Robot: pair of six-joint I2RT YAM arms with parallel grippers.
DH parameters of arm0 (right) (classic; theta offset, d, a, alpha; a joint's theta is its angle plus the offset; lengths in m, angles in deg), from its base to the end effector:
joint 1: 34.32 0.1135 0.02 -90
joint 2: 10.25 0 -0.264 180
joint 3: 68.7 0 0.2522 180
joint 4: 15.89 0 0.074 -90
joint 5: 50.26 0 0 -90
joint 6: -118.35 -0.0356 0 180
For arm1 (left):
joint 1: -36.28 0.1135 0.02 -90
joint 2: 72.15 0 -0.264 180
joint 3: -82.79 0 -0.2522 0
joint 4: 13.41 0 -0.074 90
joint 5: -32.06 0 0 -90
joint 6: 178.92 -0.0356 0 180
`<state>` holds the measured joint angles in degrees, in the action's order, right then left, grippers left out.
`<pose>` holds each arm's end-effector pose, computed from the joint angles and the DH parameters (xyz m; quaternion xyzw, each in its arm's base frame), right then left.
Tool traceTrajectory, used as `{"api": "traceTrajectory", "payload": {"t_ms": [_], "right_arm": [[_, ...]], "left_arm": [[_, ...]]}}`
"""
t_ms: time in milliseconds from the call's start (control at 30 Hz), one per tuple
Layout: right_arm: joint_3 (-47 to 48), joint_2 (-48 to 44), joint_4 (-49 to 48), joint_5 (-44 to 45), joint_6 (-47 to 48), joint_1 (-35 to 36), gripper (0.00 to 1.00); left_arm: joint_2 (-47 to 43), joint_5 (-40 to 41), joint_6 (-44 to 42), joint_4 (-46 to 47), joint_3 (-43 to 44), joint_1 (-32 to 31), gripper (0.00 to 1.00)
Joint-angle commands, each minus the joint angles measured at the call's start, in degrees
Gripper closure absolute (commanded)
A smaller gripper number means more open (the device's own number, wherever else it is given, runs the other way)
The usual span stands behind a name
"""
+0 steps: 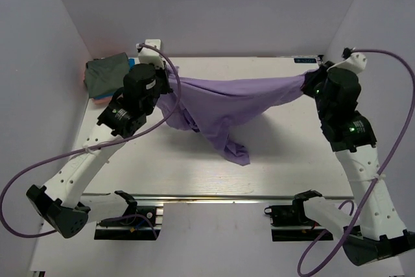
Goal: Fold and stack the t-shirts
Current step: Flatten out the tshirt
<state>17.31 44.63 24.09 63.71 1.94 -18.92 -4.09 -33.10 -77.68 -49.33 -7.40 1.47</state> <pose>0.1863 0.0363 0.4434 0.2057 0.7266 0.0797 0.6507 0.2209 -0.1354 0.4258 0.0280 0.7812 -0.0786 0.6187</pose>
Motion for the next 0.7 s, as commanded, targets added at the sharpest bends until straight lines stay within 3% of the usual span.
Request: {"api": "traceTrajectory", "payload": {"t_ms": [0, 33, 267, 500, 667], "right_arm": [[9.03, 0.23, -1.87, 6.18, 5.23, -0.19, 1.00], [15.23, 0.32, -1.78, 6.18, 6.28, -0.11, 1.00], [34.15, 1.64, -0.82, 4.07, 12.35, -0.19, 1.00], [39.29, -0.46, -1.08, 5.57, 17.19, -0.19, 1.00], [39.64, -3.62, -1.78, 0.48, 17.01, -0.02, 1.00]], "left_arm": [[-4.06, 0.76, -5.07, 0.44, 7.43, 0.18, 1.00], [-4.68, -0.13, -5.96, 0.44, 8.75, 0.18, 1.00], [-6.44, -3.66, -11.68, -0.79, 20.45, -0.61, 1.00], [-10.31, -9.54, -15.02, -1.58, 26.33, -0.61, 1.00], [-12.06, -14.29, -16.08, -3.59, 29.94, 0.00, 1.00]]}}
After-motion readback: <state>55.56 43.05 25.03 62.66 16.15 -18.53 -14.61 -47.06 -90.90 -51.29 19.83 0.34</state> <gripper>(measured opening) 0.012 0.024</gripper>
